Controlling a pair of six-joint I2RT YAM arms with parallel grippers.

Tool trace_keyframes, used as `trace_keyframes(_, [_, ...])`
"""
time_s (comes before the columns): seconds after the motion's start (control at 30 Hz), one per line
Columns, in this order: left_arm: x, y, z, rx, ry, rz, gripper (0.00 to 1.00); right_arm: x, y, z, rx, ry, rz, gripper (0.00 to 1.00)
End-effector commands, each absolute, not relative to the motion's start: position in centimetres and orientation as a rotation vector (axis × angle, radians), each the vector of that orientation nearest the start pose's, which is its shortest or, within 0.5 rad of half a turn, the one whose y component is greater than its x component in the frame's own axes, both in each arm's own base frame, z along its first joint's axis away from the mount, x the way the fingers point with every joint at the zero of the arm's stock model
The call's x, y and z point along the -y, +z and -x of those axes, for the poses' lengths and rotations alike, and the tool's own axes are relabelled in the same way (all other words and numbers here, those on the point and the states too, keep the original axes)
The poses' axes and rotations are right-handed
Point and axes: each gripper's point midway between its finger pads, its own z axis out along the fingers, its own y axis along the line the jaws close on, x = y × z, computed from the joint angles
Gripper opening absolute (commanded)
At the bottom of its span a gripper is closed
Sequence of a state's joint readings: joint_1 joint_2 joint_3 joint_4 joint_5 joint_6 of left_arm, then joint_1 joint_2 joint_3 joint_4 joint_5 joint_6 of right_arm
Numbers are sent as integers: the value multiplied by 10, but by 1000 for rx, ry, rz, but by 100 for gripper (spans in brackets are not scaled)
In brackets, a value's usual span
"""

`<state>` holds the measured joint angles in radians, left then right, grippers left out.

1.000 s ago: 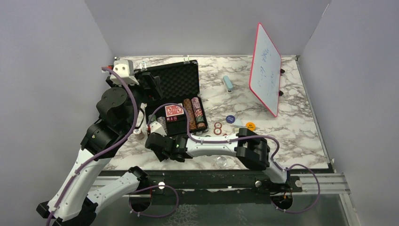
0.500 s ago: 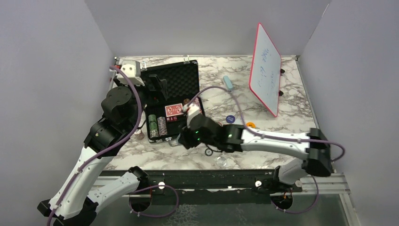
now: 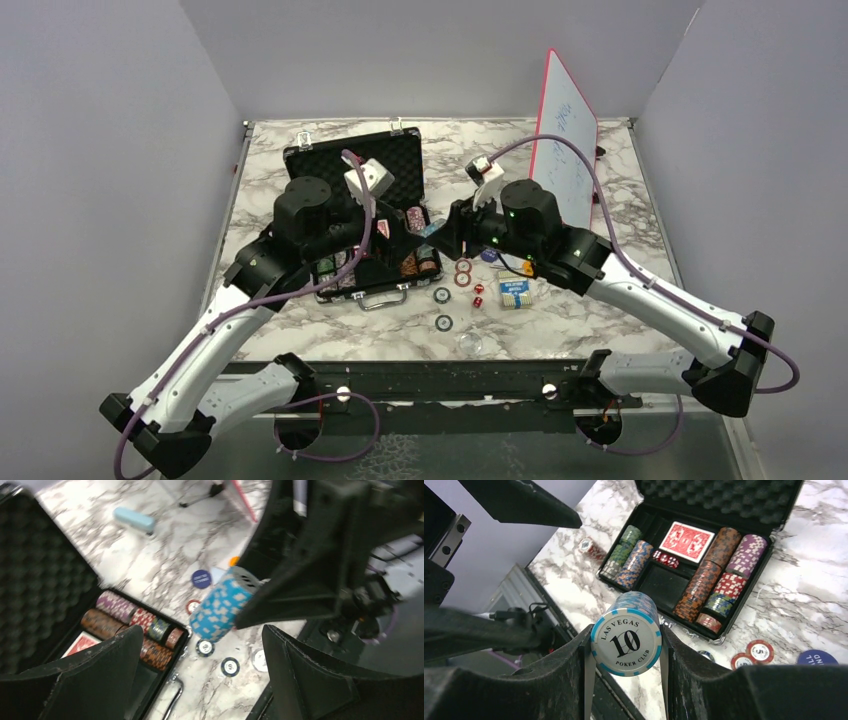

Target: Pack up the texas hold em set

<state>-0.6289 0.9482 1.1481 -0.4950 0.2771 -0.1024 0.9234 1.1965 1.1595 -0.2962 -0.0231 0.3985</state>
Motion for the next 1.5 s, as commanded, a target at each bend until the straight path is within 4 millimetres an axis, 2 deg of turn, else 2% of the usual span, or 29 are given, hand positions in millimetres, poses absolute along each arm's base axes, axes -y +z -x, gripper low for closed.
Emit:
trace_keyframes(0.0, [244, 357, -176, -1530, -935, -955, 91, -328, 341, -200, -1818, 1067, 660, 31])
trace_keyframes(0.23, [256, 345, -152, -1502, -1083, -1083, 91, -322, 348, -186, -1756, 1148, 819, 31])
trace_keyframes(0.43, [264, 327, -149, -1584, -1161, -1126, 89, -327, 359, -161, -1666, 1303, 976, 31])
trace_keyframes(0.57, [268, 322, -139, -1610, -1249, -1179, 84, -328, 359, -158, -1657, 1329, 1002, 31])
trace_keyframes(0.73, [268, 317, -144, -1639, -1222, -1162, 70, -328, 357, -153, -1644, 1350, 1034, 31])
trace_keyframes(0.83, [268, 317, -141, -1628, -1234, -1176, 59, -327, 357, -150, -1637, 1364, 1051, 30])
trace_keyframes(0.93, [268, 316, -136, -1618, -1259, -1198, 52, -327, 358, -149, -1629, 1373, 1051, 27])
trace_keyframes(1.03, [268, 313, -134, -1626, -1270, -1203, 51, -327, 362, -146, -1607, 1386, 1059, 25])
trace_keyframes(1.13, [268, 312, -136, -1638, -1266, -1193, 60, -328, 361, -144, -1600, 1408, 1071, 25])
trace_keyframes(1.27, [268, 315, -139, -1639, -1254, -1183, 58, -329, 358, -142, -1601, 1427, 1085, 26])
trace_keyframes(1.3, [269, 315, -139, -1637, -1255, -1186, 56, -329, 356, -142, -1605, 1427, 1086, 26])
trace_keyframes(1.37, [270, 314, -139, -1638, -1263, -1190, 41, -330, 355, -142, -1604, 1428, 1089, 28])
trace_keyframes(1.43, [270, 313, -141, -1648, -1258, -1187, 21, -330, 354, -143, -1614, 1420, 1080, 33])
trace_keyframes(1.47, [270, 312, -144, -1657, -1247, -1177, 10, -329, 353, -145, -1622, 1411, 1068, 41])
